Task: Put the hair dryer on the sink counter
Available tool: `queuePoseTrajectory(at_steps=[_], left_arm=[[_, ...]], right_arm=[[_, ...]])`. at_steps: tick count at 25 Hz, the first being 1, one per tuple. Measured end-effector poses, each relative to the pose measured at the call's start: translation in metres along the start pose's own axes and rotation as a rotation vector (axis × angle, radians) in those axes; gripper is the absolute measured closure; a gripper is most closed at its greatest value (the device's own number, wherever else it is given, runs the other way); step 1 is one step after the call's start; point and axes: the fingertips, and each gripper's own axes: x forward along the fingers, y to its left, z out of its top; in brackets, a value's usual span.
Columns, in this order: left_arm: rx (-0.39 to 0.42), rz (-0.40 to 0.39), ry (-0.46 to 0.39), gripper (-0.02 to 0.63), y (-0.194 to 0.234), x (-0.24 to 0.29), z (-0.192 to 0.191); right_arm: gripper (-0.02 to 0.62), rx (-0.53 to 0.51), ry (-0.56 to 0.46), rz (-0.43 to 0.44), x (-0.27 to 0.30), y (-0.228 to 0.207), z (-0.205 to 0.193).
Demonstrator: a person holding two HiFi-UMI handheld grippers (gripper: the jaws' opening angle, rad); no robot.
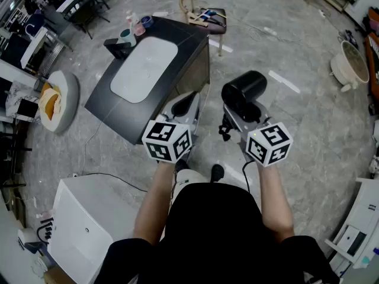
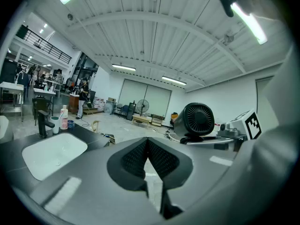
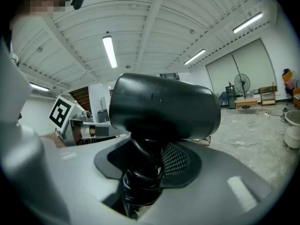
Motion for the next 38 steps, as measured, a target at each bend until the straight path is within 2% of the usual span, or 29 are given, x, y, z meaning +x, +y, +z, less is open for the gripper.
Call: queuePoseTrajectory(at_steps=[8, 15, 21, 29, 38], left_arm=[[0.006, -0.004, 0.004, 0.607, -0.024, 0.000, 0.000], [0.008, 0.011, 0.014, 0.607, -0.041, 0.001, -0.005], [-0.005, 0.030, 0.016, 0.607, -0.041, -0.001, -0.008], [0.007, 0.042, 0.014, 0.607, -0.024, 0.003, -0.001], [0.000, 0.035, 0.036, 0.607, 0.030, 0.036, 0.007]], right_arm=[[0.420, -0.045, -0.020, 0.004, -0.020, -0.001, 0.006], [0.420, -0.006, -0.024, 0.053, -0.033, -0.005, 0.003], [0.420, -0.023, -0.026, 0.063, -0.032, -0.007, 0.005], [0.420, -0.027, -0.036, 0.054, -0.014, -0.011, 0.019], [0.420, -0.039, -0.003, 0.055, 0.048, -0.026, 0.028]])
